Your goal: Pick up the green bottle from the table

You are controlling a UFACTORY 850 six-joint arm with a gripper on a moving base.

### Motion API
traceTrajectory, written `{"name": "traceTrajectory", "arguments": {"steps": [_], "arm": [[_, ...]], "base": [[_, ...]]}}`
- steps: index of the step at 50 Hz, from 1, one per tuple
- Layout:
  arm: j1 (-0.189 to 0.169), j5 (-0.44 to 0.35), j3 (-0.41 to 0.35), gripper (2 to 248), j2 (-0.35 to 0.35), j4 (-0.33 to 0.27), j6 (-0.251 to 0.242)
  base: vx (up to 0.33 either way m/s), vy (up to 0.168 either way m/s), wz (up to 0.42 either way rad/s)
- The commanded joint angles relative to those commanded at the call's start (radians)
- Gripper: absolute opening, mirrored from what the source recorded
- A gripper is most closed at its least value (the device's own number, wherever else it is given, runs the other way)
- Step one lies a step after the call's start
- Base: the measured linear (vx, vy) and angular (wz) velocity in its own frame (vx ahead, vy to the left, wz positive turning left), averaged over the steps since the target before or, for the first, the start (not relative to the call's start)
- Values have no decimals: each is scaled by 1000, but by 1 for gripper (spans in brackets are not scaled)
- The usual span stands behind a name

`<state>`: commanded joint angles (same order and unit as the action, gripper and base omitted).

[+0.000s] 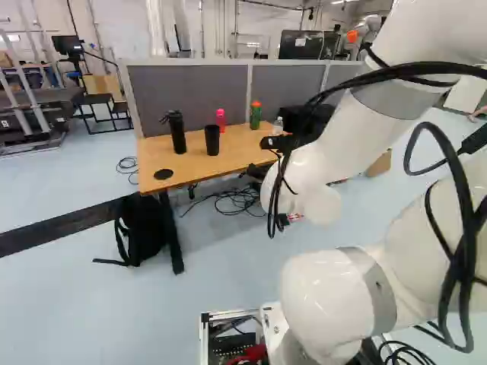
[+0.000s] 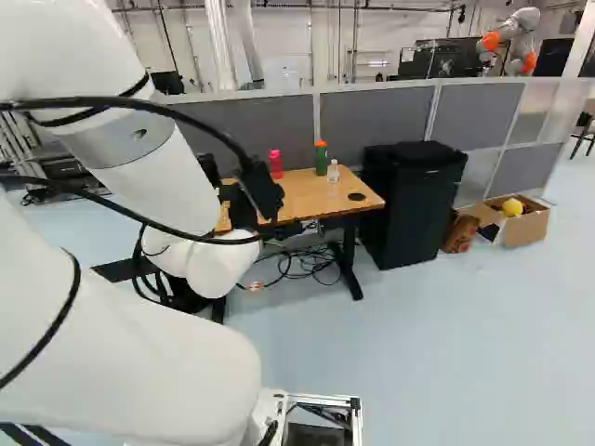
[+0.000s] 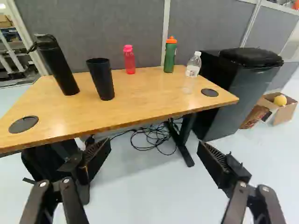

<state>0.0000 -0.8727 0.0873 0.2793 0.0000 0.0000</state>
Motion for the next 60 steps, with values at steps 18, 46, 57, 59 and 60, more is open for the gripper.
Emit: {"name": "traceTrajectory", "arguments": {"steps": [18,46,57,59,60], "arm": [[0,0,0,247,0,0,0],[0,0,0,247,0,0,0],[0,0,0,247,0,0,0],[0,0,0,247,0,0,0],[0,0,0,247,0,0,0]], "base": [[195,23,-17],[282,41,-17],[289,41,-21],[266,39,-6],[272,36,-16]]}}
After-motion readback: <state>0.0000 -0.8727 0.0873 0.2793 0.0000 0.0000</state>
